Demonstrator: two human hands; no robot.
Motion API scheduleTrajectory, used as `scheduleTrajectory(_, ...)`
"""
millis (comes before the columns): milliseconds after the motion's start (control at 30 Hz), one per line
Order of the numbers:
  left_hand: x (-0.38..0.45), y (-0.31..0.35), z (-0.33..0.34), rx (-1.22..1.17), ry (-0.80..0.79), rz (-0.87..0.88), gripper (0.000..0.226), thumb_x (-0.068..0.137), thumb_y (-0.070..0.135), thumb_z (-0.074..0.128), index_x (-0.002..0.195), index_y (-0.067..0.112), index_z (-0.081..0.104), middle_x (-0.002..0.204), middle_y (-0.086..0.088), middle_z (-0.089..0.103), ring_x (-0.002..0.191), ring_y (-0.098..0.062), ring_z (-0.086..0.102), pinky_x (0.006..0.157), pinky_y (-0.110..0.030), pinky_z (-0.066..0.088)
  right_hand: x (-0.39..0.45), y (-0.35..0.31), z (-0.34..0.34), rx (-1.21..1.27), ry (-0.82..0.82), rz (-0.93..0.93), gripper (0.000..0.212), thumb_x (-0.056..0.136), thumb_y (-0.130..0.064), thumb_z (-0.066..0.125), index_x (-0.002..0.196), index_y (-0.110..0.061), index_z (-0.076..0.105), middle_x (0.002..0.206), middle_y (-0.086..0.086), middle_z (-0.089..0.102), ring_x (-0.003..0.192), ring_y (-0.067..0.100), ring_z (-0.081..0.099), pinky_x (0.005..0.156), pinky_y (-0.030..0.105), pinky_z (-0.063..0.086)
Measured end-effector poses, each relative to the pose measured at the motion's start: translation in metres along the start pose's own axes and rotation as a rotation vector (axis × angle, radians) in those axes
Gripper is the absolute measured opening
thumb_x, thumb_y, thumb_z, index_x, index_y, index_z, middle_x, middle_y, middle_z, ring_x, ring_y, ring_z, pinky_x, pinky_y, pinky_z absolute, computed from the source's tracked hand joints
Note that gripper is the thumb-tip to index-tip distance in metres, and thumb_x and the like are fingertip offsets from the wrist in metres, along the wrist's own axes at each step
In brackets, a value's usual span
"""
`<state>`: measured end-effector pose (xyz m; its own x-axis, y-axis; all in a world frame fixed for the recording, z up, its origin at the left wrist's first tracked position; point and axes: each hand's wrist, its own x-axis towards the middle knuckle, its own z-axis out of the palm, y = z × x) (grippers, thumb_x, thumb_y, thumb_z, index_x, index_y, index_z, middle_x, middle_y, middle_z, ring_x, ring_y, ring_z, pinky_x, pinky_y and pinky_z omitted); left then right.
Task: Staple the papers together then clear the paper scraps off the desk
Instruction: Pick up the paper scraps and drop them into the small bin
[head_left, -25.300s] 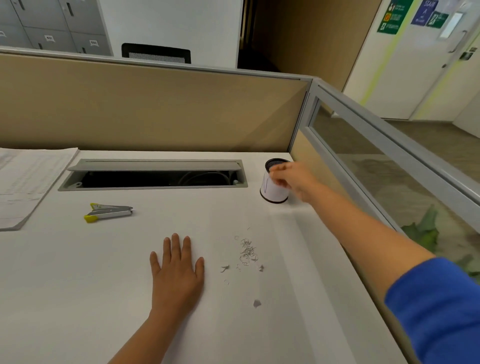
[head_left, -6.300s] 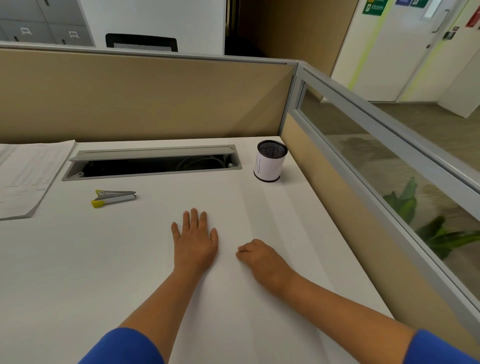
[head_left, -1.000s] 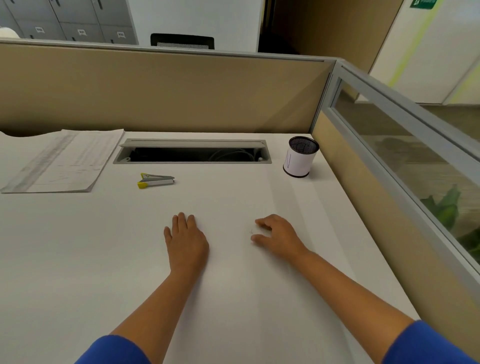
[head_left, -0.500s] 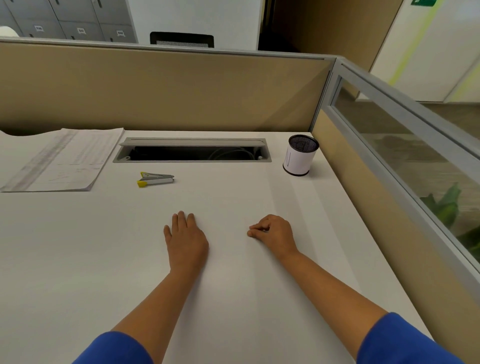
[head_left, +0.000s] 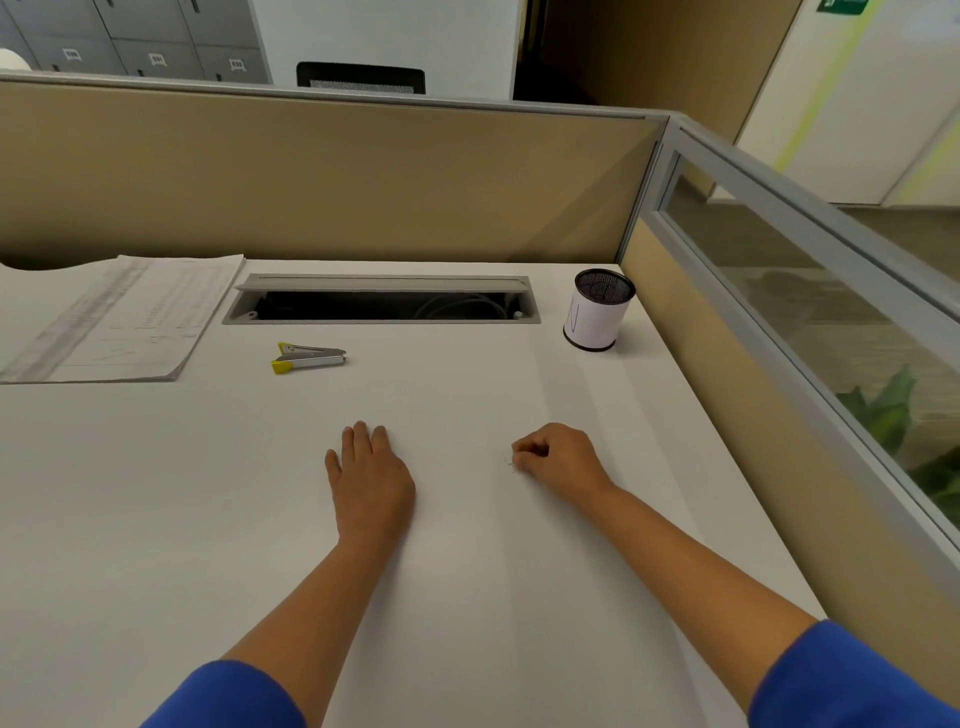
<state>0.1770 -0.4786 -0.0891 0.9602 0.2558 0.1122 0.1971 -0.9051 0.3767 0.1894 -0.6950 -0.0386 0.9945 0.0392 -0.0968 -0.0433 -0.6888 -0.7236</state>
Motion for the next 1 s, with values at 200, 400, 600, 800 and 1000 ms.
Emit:
scheduleTrajectory(200,0.001,0.0,0.001,0.024,0.004,-0.001,0.044,0.09,0.008,0.032,0.134,0.005,0.039,0.145,-0.015,0.035,0.139,-0.03,0.022,0.114,-0.048,0.014,-0.001,0.0,0.007,-0.056,-0.007,-0.023,0.015,0.081,-0.012,0.067,0.092,-0.005,0.074,0.102,0.005,0.073,0.097,0.015,0.066,0.078,0.017,0.043)
scheduleTrajectory(400,0.001,0.0,0.001,0.036,0.004,-0.002,0.044,0.09,0.007,0.033,0.134,0.005,0.038,0.146,-0.015,0.035,0.139,-0.03,0.021,0.114,-0.048,0.015,-0.005,0.002,0.011,-0.101,0.02,-0.066,0.018,0.086,-0.012,0.058,0.084,-0.003,0.073,0.092,0.006,0.074,0.085,0.015,0.065,0.069,0.016,0.043)
scheduleTrajectory(600,0.0,0.0,0.001,0.027,0.007,0.001,0.045,0.091,0.008,0.032,0.136,0.004,0.037,0.147,-0.015,0.033,0.141,-0.029,0.02,0.115,-0.048,0.013,0.001,0.005,0.0,-0.205,-0.022,-0.141,0.024,0.092,-0.009,0.05,0.105,-0.001,0.068,0.111,0.012,0.068,0.108,0.023,0.061,0.091,0.025,0.044)
scheduleTrajectory(800,0.0,0.0,0.001,0.03,0.004,0.0,0.045,0.09,0.008,0.031,0.135,0.005,0.037,0.146,-0.014,0.034,0.14,-0.029,0.02,0.115,-0.047,0.014,0.002,-0.003,-0.003,-0.529,-0.29,-0.319,0.044,0.087,0.005,0.042,0.124,-0.011,0.059,0.124,0.007,0.061,0.117,0.024,0.053,0.098,0.029,0.04)
scheduleTrajectory(1000,-0.001,0.0,0.0,0.004,0.011,-0.005,0.046,0.092,0.008,0.03,0.138,0.005,0.034,0.15,-0.015,0.03,0.142,-0.028,0.016,0.116,-0.047,0.01,0.009,-0.011,-0.003,-0.652,-0.318,-0.315,0.036,0.088,0.004,0.044,0.114,-0.01,0.065,0.117,0.008,0.064,0.109,0.025,0.058,0.092,0.03,0.045)
